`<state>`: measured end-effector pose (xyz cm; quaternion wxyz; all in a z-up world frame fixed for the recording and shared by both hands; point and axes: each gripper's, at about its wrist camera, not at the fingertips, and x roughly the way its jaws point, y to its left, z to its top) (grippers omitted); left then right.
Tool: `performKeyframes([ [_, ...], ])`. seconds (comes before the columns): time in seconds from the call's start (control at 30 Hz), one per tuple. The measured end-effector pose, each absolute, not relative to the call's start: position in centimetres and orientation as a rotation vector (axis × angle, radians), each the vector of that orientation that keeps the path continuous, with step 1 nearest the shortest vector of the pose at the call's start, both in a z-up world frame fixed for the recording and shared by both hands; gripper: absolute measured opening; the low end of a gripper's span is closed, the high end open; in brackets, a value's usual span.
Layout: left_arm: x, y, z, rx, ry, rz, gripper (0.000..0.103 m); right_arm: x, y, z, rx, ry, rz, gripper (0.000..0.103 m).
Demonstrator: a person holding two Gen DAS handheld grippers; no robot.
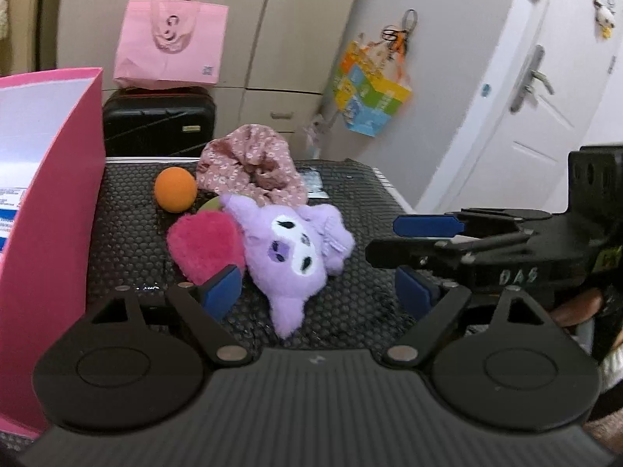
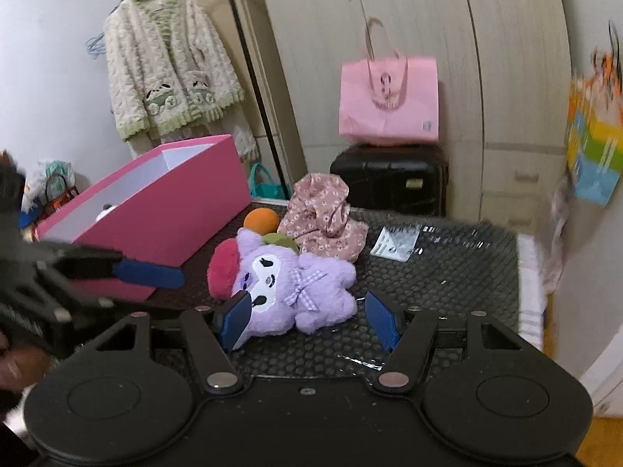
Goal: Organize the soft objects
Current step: 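Grasp the purple plush with both grippers together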
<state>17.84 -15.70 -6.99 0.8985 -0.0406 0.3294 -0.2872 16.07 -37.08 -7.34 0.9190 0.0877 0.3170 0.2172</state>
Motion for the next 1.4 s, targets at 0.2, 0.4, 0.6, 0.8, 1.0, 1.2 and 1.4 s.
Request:
performKeyframes([
  [0.2,18.7,-16.4,-8.8,-0.105,0.69,-0.575,0.083,19.1,-38.2,-8.9,0.374,0.753,0.468,0.07],
  [0.4,18.9,-16.7,-9.9,-0.114,0.668,-0.55,0.076,20.7,-38.0,-10.2,0.408,0.796,0.49,0.07],
  [0.6,19.4,-16.7,-10.6,-0.11,0.652,-0.556,0.061,20.4,-37.2,-10.5,0.335,0.732,0.548,0.066],
  [0.8,19.6,-16.2,-11.0,-0.13,0.642,-0.56,0.055,20.7,-37.6,-11.5,0.31,0.754,0.525,0.048],
  [1.0,19.7,-16.0,-11.5,-0.164,0.66,-0.546,0.055,20.6,-38.2,-12.0,0.349,0.742,0.527,0.047],
  [1.2,19.0,-16.9,-11.5,-0.091,0.655,-0.544,0.037,19.6,-37.1,-11.7,0.231,0.715,0.504,0.035],
  [1.4,18.5,-16.9,-11.0,-0.089,0.668,-0.563,0.033,18.3,-37.2,-11.7,0.298,0.724,0.532,0.011],
])
